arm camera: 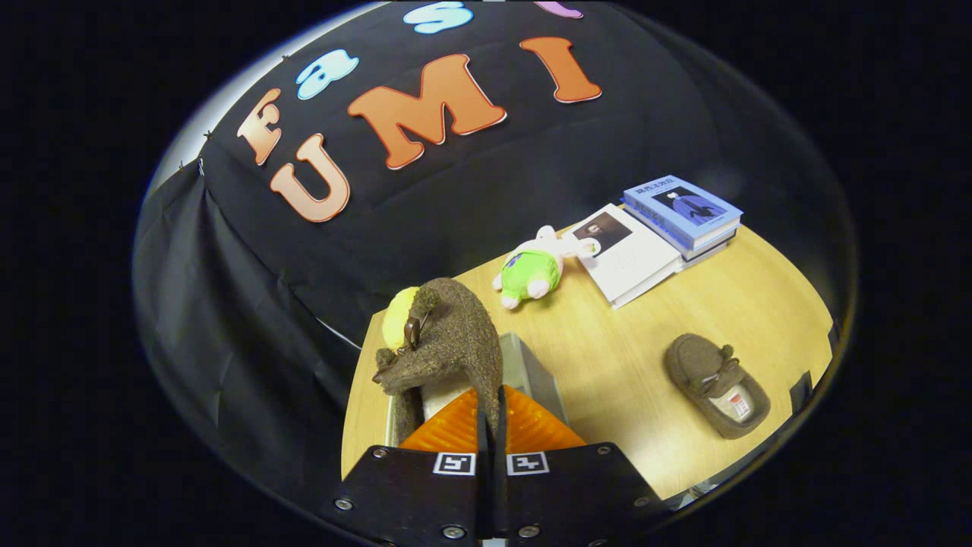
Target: Open the storage box then place both shoes into the box .Put the left shoe in first, then the right shoe, with the right side of both shoes facing outward in a uniform manner.
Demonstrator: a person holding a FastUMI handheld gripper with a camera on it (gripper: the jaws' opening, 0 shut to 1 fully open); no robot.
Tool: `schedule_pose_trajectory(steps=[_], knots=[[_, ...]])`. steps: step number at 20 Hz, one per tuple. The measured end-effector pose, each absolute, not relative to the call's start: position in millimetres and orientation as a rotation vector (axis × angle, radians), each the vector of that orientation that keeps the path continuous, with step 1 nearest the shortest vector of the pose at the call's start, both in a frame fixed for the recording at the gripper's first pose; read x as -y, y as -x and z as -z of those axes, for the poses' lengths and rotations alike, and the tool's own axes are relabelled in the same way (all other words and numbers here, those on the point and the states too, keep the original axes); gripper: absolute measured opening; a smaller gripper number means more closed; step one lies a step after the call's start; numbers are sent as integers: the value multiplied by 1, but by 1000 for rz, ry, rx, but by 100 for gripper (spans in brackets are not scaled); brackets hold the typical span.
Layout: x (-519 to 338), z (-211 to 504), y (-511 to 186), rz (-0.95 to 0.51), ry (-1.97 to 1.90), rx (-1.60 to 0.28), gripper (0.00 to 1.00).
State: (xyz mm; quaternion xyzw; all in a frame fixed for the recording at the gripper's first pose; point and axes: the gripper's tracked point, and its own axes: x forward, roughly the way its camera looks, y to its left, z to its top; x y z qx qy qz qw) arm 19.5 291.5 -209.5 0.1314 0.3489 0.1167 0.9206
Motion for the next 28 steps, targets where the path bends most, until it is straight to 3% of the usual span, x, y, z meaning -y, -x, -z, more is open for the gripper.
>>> schedule_pose_trajectory(steps=[18,20,24,25,28], knots=[[-361,299,22,-274,-240,-917,3],[-362,294,22,-278,-259,-915,11],[-349,272,17,-270,-200,-865,87],[-347,265,15,-281,-197,-847,98],[-335,241,13,-314,-194,-799,99]])
